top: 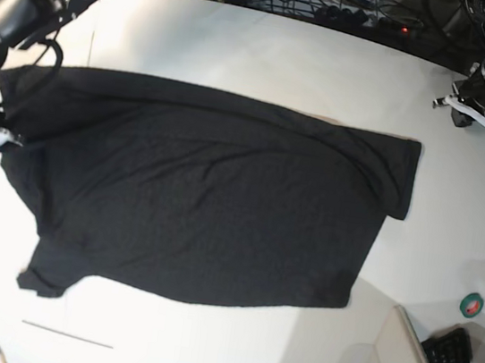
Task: Layout the t-shirt on the table in an organized manner, then fold the t-shirt properly
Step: 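Open both grippers and regrasp the folded edge of the t-shirt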
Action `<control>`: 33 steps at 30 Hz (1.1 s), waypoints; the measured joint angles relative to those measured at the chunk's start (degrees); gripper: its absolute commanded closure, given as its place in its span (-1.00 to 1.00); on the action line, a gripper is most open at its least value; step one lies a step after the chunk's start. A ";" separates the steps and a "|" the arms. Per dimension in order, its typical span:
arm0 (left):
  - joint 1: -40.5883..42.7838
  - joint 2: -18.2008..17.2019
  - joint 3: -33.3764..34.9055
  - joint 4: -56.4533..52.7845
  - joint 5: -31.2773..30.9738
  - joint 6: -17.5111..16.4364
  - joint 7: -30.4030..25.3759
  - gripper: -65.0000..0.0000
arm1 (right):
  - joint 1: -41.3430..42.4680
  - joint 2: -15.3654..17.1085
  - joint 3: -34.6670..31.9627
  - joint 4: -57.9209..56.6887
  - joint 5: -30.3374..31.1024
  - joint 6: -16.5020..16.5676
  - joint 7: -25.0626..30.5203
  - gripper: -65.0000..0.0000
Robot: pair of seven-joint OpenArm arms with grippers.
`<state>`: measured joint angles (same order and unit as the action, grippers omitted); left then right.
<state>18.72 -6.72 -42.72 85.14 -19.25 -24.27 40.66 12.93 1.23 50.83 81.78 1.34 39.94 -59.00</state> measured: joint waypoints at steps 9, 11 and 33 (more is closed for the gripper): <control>0.33 0.42 1.88 -0.20 -0.02 -0.15 0.00 1.00 | 9.81 3.13 0.15 -15.13 0.13 -4.98 11.47 0.72; 0.37 0.50 1.88 -0.20 -0.04 -0.17 0.00 0.81 | 9.88 3.10 0.17 -15.50 0.00 -4.98 11.54 -0.02; -9.42 4.11 -1.57 -13.44 -11.96 -1.11 -2.29 -0.52 | -21.03 -7.50 9.88 7.56 13.86 -0.37 9.64 -0.13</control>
<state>9.30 -2.61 -44.29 71.70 -31.20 -25.39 38.37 -8.10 -6.26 60.71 89.34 15.20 39.57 -49.36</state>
